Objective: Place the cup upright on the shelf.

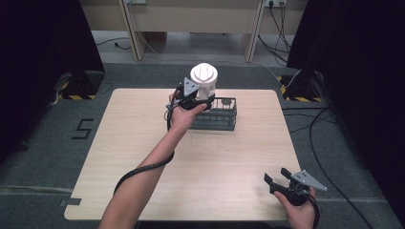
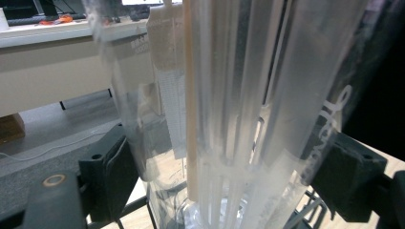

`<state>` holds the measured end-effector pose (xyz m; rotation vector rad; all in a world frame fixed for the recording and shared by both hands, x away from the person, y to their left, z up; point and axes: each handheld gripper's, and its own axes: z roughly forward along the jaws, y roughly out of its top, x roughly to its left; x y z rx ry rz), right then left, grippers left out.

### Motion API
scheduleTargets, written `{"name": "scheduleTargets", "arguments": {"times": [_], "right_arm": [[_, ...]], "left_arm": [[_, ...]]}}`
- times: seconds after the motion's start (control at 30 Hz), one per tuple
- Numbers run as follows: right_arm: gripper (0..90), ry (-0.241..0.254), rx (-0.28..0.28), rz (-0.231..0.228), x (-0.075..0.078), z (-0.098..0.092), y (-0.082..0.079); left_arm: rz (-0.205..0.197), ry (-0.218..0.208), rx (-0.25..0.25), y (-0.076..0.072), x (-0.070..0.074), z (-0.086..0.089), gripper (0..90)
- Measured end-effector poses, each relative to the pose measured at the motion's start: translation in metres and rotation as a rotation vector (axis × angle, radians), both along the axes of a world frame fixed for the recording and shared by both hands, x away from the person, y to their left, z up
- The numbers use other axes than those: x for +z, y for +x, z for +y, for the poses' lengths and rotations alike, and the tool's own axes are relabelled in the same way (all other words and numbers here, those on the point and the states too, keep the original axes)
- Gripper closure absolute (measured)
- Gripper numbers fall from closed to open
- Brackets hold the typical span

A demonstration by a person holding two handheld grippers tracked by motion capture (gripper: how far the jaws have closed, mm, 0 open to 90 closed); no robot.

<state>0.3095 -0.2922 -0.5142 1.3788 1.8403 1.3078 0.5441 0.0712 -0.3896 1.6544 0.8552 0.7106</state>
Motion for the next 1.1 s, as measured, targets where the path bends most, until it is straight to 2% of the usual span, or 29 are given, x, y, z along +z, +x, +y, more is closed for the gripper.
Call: {"name": "scheduleTargets", "arguments": {"times": [0.27,1.1], "right_arm": [[22.2,-0.006,0.003,-0.001,0.000,0.000,0.000],[22.2,0.004,0.006,0.005,0.000,-0.001,0.001]], "left_arm": [[0.029,0.016,0.024,0.011,-0.011,-0.007,17.9],[0.078,0.023,0.049,0.024,-0.030,-0.023,17.8]]}}
